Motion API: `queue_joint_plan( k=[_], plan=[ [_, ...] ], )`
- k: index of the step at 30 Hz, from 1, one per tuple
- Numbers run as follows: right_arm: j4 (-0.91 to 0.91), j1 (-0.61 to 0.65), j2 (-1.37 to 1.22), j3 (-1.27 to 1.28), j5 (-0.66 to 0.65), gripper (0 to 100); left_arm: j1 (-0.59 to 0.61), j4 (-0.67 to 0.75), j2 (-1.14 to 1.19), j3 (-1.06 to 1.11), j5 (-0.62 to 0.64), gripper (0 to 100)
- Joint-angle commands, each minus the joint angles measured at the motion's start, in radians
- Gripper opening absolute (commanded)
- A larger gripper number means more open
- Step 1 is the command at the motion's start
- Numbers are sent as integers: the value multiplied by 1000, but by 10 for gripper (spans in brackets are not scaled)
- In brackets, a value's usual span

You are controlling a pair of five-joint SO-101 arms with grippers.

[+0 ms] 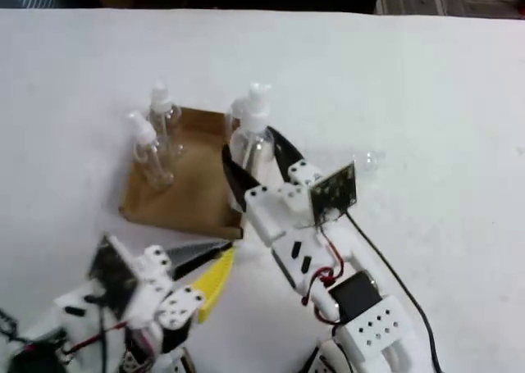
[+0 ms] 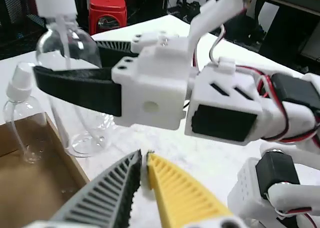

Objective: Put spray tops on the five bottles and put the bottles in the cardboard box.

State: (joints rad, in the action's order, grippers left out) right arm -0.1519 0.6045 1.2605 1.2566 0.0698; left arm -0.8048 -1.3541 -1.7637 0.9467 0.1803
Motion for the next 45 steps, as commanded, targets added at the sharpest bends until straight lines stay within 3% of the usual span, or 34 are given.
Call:
queue_joint_plan(
  k=[1,12,21,28,35,39,42,45],
  plan=[
    [7,-13,-18,-114,40,15,-13,133,-50,118,-12,20],
    [-128,65,-18,-147,101,15,-10,399,-71,354,-6,20],
    [-343,91,168,-147,97,15,166,566,-71,470,-6,20],
    [-424,130,246,-146,94,15,174,592,-71,502,-8,20],
    [-357,127,234,-115,38,15,166,557,-71,491,-11,20],
    [-262,93,154,-94,38,15,179,348,-71,394,-32,21],
    [-176,38,67,-94,38,15,269,164,-71,296,-172,21],
    [-113,10,-16,-94,37,15,473,115,-71,270,-270,21]
  ],
)
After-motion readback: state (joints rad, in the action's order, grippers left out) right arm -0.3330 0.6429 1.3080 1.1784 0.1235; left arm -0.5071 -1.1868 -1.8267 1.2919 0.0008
